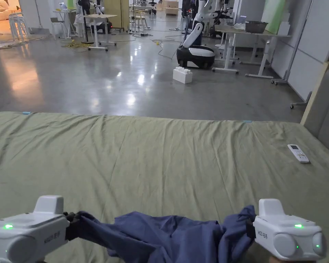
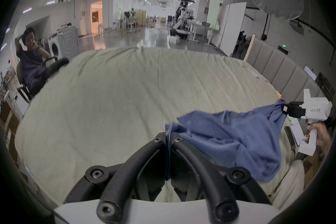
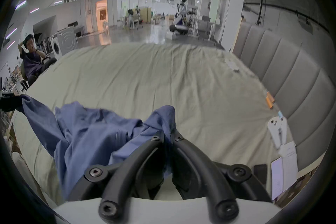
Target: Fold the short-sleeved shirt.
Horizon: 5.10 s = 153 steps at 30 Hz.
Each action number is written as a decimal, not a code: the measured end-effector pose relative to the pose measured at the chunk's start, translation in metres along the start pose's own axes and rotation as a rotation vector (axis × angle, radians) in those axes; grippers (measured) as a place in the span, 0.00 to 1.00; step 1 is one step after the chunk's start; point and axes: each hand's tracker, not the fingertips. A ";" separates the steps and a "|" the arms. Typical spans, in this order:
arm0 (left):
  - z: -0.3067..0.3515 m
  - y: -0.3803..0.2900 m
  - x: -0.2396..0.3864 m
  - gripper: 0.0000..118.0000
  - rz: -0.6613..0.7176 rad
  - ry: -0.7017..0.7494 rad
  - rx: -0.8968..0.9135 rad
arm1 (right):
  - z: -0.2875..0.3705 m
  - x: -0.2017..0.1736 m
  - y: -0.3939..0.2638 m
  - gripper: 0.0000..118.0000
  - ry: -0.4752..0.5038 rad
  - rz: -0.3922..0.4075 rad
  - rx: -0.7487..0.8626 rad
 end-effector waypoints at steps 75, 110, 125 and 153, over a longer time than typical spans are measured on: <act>-0.019 -0.131 -0.089 0.04 0.139 0.117 -0.236 | -0.022 -0.006 -0.097 0.05 -0.115 0.054 -0.105; 0.068 -0.022 0.046 0.00 -0.061 0.109 0.398 | 0.098 -0.112 0.007 0.00 -0.028 -0.005 0.493; -0.033 -0.009 0.002 0.00 -0.011 0.024 0.092 | 0.050 -0.094 -0.002 0.00 -0.045 0.019 0.380; -0.302 0.050 0.031 0.83 0.048 -0.069 -0.259 | -0.005 -0.044 -0.042 0.00 -0.109 -0.009 0.151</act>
